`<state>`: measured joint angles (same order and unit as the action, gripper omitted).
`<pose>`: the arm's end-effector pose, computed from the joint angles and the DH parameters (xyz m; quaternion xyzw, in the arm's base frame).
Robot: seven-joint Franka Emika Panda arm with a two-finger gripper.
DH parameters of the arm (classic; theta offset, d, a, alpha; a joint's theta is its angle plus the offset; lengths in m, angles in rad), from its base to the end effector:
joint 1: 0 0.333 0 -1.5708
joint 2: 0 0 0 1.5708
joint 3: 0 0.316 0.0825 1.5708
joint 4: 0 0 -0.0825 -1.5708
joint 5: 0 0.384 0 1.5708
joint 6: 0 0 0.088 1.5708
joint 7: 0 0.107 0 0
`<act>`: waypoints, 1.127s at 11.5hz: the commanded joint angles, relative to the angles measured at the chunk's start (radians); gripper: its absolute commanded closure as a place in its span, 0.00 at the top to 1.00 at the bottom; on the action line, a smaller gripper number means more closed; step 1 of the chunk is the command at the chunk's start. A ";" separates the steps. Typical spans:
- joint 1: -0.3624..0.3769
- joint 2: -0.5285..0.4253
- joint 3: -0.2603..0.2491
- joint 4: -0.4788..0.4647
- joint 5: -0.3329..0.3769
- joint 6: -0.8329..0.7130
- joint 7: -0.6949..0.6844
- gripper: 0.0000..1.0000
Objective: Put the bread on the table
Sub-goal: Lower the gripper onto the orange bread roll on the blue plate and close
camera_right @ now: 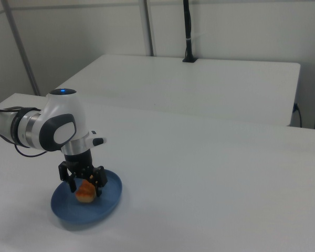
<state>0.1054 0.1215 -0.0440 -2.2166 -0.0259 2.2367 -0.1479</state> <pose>0.5296 0.0319 0.3142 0.9922 0.1128 -0.0511 0.0102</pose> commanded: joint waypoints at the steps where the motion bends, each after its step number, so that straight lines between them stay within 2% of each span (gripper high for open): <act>1: -0.001 -0.034 0.003 -0.052 -0.009 0.061 0.008 0.91; 2: -0.001 -0.036 0.004 -0.061 -0.009 0.067 0.008 0.81; 5: -0.001 -0.036 0.006 -0.061 -0.008 0.063 0.019 0.41; 6: -0.001 -0.040 0.004 -0.061 -0.008 0.060 0.022 0.35; 11: -0.012 -0.101 0.006 -0.052 -0.006 -0.031 0.018 0.33; 13: -0.007 -0.125 0.006 0.003 -0.006 -0.115 0.019 0.33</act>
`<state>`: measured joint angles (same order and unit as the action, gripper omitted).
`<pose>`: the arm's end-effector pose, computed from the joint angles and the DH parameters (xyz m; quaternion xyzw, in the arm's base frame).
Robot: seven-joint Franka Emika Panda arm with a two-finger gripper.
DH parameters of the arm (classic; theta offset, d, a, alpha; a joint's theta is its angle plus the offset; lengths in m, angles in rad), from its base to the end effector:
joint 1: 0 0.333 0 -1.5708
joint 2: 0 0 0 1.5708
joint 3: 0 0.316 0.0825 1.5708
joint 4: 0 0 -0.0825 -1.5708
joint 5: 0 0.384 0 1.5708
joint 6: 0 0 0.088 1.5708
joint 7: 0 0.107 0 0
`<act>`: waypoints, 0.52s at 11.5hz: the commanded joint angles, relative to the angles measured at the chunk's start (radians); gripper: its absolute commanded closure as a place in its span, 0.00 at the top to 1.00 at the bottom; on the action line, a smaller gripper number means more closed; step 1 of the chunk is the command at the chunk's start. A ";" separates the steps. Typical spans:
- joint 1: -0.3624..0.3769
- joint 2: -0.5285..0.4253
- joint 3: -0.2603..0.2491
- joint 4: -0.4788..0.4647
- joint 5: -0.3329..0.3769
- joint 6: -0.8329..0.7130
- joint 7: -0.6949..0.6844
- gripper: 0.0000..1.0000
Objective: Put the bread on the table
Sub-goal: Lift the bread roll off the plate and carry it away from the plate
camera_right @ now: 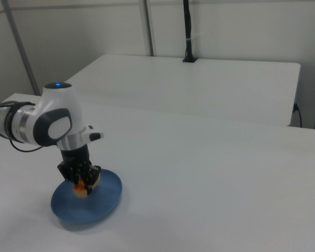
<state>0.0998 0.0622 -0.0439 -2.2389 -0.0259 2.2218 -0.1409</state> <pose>0.5216 0.0284 0.3350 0.9935 0.1064 -0.0401 0.0096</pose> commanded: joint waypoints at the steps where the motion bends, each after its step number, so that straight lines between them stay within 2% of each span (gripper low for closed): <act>1: 0.006 -0.067 0.009 0.066 -0.006 -0.161 0.015 0.34; 3: 0.040 -0.064 0.010 0.151 -0.006 -0.230 0.015 0.34; 6: 0.102 -0.018 0.010 0.358 0.012 -0.390 0.032 0.35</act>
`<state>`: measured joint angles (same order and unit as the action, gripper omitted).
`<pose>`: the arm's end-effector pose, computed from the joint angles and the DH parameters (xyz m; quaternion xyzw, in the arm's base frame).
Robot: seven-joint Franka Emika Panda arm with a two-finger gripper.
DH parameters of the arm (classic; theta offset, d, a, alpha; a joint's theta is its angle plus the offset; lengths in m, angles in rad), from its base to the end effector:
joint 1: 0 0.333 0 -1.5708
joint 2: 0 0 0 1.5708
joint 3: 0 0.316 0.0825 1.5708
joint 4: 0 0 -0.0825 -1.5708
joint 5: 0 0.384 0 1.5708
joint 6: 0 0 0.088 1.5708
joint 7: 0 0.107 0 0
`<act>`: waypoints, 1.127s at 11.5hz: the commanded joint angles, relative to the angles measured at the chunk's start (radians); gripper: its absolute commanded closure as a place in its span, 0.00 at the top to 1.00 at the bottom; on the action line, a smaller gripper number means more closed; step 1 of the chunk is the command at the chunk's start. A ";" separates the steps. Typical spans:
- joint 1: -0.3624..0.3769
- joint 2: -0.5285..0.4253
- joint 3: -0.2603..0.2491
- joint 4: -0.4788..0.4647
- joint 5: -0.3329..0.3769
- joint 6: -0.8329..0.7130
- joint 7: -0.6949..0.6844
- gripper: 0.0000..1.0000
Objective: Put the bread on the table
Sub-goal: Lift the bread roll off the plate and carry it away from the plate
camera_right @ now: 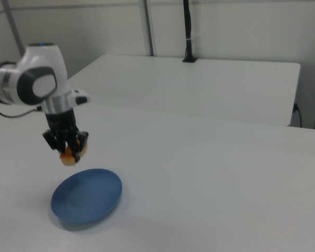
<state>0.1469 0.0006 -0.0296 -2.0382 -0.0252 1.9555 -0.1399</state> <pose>0.5379 0.0617 0.4354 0.9901 0.1333 -0.0418 0.0110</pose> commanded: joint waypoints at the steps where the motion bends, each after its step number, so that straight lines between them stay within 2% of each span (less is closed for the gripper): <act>1: 0.087 0.083 -0.004 0.243 0.022 -0.157 0.093 0.35; 4: 0.181 0.201 -0.003 0.444 0.025 -0.171 0.239 0.35; 7: 0.272 0.416 -0.001 0.677 0.027 -0.176 0.348 0.35; 9: 0.327 0.536 -0.001 0.786 0.039 -0.135 0.384 0.35; 13: 0.425 0.611 -0.003 0.799 0.039 0.060 0.477 0.34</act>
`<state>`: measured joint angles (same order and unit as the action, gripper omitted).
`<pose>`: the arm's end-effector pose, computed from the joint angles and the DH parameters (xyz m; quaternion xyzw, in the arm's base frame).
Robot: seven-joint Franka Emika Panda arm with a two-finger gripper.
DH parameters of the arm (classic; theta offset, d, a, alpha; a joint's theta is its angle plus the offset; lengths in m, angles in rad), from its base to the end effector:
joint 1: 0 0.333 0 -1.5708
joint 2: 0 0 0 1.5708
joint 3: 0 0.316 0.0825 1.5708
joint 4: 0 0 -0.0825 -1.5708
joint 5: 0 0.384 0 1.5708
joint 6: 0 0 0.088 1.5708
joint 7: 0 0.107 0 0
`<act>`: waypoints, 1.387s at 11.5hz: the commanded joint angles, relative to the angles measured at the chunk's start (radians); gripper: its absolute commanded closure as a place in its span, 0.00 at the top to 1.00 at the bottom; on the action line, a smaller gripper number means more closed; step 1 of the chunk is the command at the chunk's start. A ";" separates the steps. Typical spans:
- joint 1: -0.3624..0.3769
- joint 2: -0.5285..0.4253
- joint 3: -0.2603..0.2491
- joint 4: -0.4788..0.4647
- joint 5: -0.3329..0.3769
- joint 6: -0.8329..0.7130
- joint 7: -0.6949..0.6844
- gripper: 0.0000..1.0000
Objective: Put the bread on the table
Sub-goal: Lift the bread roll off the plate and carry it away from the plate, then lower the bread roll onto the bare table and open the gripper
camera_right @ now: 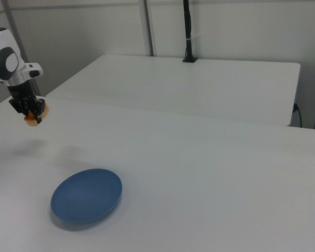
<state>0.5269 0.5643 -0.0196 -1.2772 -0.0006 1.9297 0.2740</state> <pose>0.6346 0.3564 0.4339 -0.9920 -0.1181 -0.0429 0.0118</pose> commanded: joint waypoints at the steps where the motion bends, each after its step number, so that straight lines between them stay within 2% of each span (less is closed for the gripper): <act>1: 0.067 0.070 -0.014 0.039 0.013 0.127 0.077 0.35; 6: 0.137 0.178 -0.017 0.041 0.004 0.340 0.140 0.35; 8: 0.145 0.216 -0.020 0.041 0.002 0.402 0.142 0.35; 10: 0.143 0.262 -0.022 0.068 0.004 0.460 0.151 0.39; 13: 0.143 0.282 -0.026 0.091 0.002 0.474 0.163 0.43; 14: 0.143 0.284 -0.026 0.088 0.002 0.489 0.163 0.47; 16: 0.148 0.293 -0.028 0.087 -0.019 0.491 0.163 0.66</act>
<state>0.6579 0.8358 -0.0302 -1.2097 -0.0007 2.3937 0.4175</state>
